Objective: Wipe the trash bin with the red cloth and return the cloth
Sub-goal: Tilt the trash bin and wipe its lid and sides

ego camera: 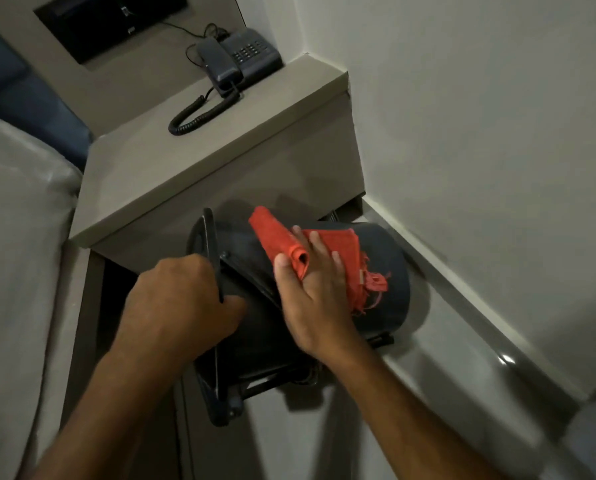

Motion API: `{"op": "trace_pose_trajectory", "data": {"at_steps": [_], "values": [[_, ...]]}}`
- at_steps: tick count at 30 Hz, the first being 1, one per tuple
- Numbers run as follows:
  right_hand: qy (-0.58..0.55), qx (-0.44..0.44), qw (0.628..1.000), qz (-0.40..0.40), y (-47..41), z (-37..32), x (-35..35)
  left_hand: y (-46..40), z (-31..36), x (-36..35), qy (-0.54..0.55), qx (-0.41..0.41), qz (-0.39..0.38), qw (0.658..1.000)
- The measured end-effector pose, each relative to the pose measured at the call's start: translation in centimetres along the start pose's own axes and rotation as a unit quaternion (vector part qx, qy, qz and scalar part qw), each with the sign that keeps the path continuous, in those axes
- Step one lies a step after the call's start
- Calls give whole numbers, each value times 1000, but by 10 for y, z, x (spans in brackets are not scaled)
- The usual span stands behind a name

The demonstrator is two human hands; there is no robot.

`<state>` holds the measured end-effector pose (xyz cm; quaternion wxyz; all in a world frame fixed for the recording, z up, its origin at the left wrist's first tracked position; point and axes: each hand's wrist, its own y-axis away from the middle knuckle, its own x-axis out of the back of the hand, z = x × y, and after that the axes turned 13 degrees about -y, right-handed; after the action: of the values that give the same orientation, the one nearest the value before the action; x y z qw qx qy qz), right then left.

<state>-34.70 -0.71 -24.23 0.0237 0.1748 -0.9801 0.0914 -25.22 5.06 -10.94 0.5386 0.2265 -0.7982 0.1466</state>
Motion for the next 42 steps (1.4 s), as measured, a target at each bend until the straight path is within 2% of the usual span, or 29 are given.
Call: {"op": "trace_pose_trajectory", "data": {"at_steps": [3, 5, 8, 11, 13, 16, 19, 21, 25, 30, 32, 37, 42], "values": [[119, -39, 985, 117, -10, 34, 28, 5, -2, 0, 16, -1, -6, 1000], [138, -102, 967, 189, -14, 59, 52, 8, -2, 0, 13, -10, 0, 1000], [111, -171, 951, 233, -18, 81, 69, 8, -4, 2, -29, -69, 35, 997], [77, -164, 947, 263, -3, 85, 51, 10, -5, 3, -108, -130, 57, 984], [-11, -168, 944, 285, 17, 84, 32, 14, -7, 4, -142, -168, 81, 972], [-233, -233, 916, 230, 29, 69, 9, 21, -12, 3, -92, -239, 123, 959], [-362, -211, 896, 151, 16, 54, 2, 22, -19, -9, -83, -276, 153, 945], [-358, -201, 905, 111, 7, 49, 3, 23, -21, -12, -65, -283, 151, 945], [-302, -240, 915, 115, 12, 65, 4, 23, -22, -14, -45, -306, 165, 937], [-336, -350, 867, 112, 27, 101, 23, 29, -27, -26, -41, -357, 192, 913], [-367, -341, 858, 112, 27, 96, 21, 31, -37, -39, -38, -371, 199, 906], [-420, -262, 862, 110, 15, 54, 14, 45, -75, -91, -22, -373, 232, 898], [-443, -326, 826, 123, 23, 68, 27, 48, -85, -108, 0, -387, 239, 891]]}}
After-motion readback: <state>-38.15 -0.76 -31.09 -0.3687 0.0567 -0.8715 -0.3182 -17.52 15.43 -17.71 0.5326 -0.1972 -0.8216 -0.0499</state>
